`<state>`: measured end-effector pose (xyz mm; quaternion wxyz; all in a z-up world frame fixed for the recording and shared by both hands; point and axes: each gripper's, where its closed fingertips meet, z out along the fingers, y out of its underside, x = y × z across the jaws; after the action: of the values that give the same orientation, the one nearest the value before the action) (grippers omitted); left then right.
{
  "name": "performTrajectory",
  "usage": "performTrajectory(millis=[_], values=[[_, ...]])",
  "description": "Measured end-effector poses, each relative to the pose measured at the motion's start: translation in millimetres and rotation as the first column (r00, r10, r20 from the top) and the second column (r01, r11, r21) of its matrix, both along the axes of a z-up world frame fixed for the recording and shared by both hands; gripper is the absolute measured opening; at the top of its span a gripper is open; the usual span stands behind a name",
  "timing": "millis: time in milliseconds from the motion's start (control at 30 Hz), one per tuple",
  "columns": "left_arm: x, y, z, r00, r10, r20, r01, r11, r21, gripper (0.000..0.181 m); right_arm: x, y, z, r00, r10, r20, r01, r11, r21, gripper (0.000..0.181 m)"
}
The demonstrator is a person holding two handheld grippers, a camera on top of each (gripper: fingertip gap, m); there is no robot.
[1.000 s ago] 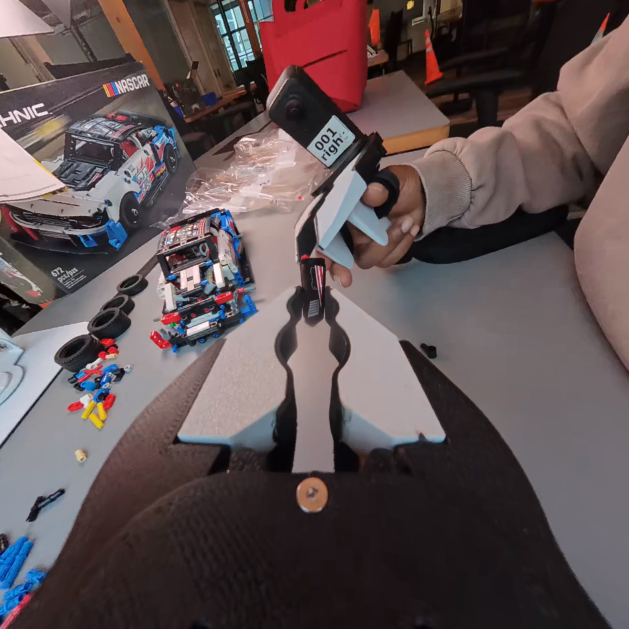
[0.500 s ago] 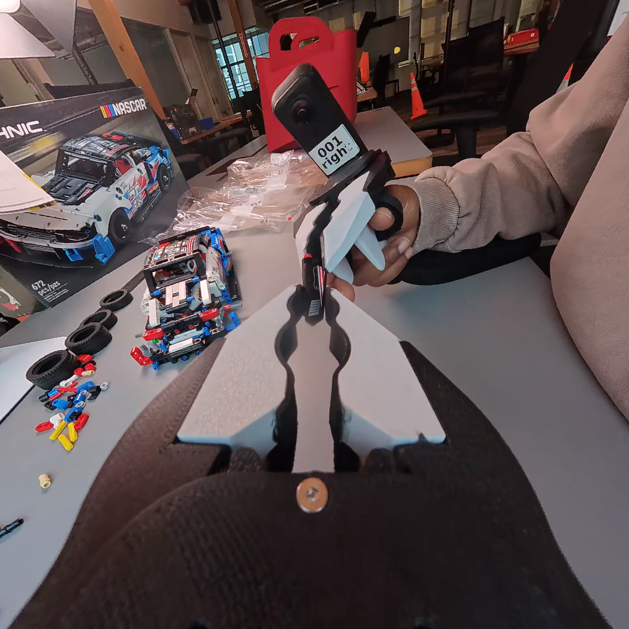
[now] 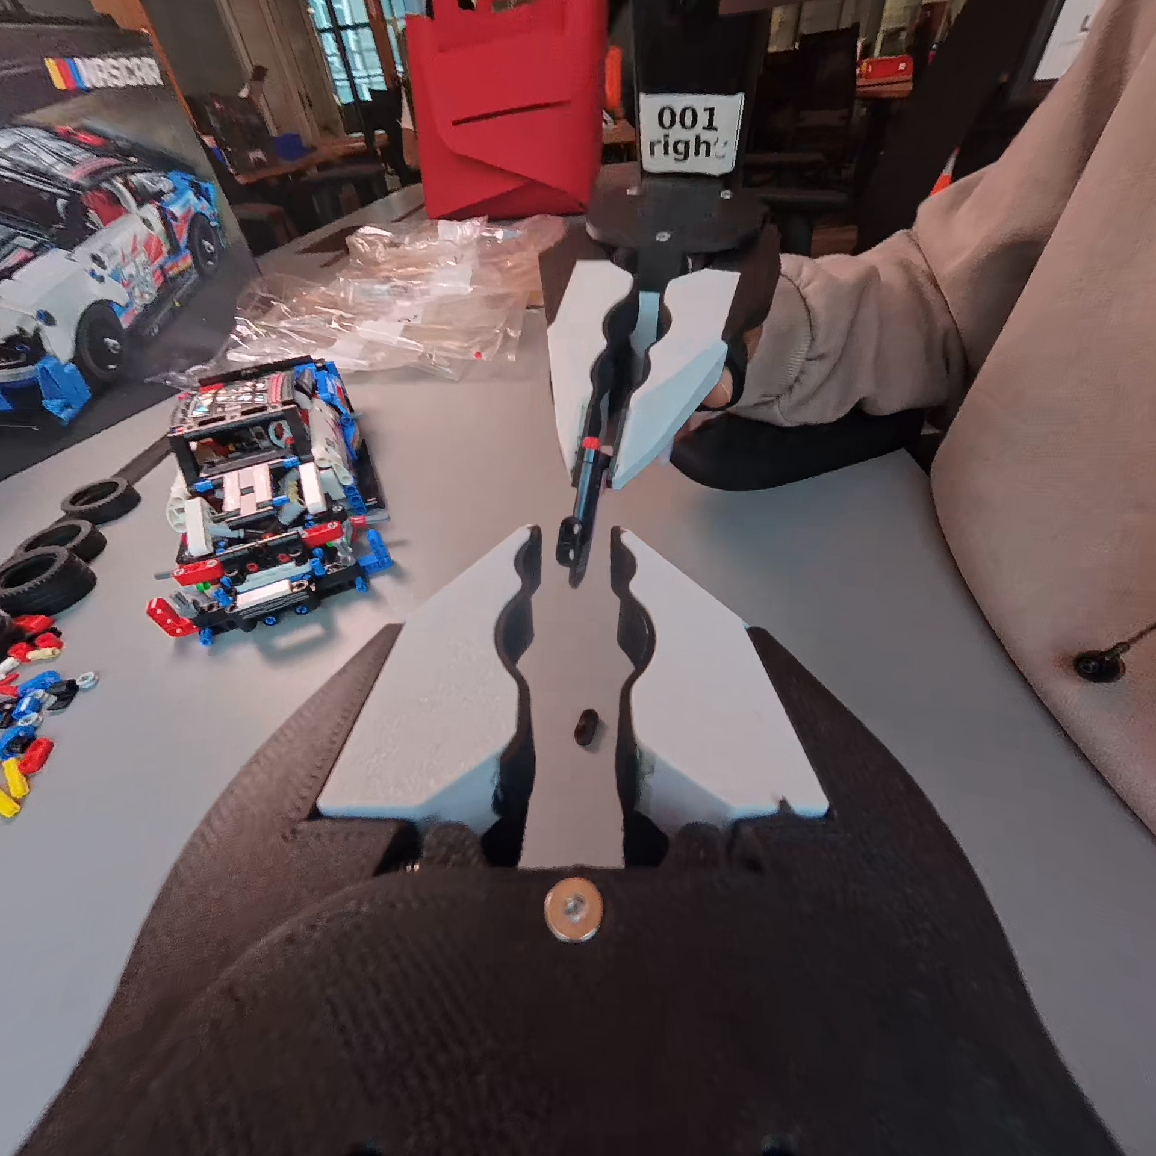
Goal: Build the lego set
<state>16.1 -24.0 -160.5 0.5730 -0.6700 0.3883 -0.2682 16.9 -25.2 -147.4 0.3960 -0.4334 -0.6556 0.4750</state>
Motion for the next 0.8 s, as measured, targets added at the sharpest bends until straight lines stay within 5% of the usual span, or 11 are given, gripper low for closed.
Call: performTrajectory(millis=[233,800], values=[[17,-13,-18,0.991,-0.094,-0.093,0.099,0.994,0.042,0.006,3,-20,-11,0.999,0.039,-0.001,-0.037,0.951,0.306,0.006],[31,-31,-7,0.976,-0.209,-0.054,0.214,0.972,0.1,0.006,14,-40,1,0.983,0.172,-0.059,-0.149,0.948,0.281,0.005]])
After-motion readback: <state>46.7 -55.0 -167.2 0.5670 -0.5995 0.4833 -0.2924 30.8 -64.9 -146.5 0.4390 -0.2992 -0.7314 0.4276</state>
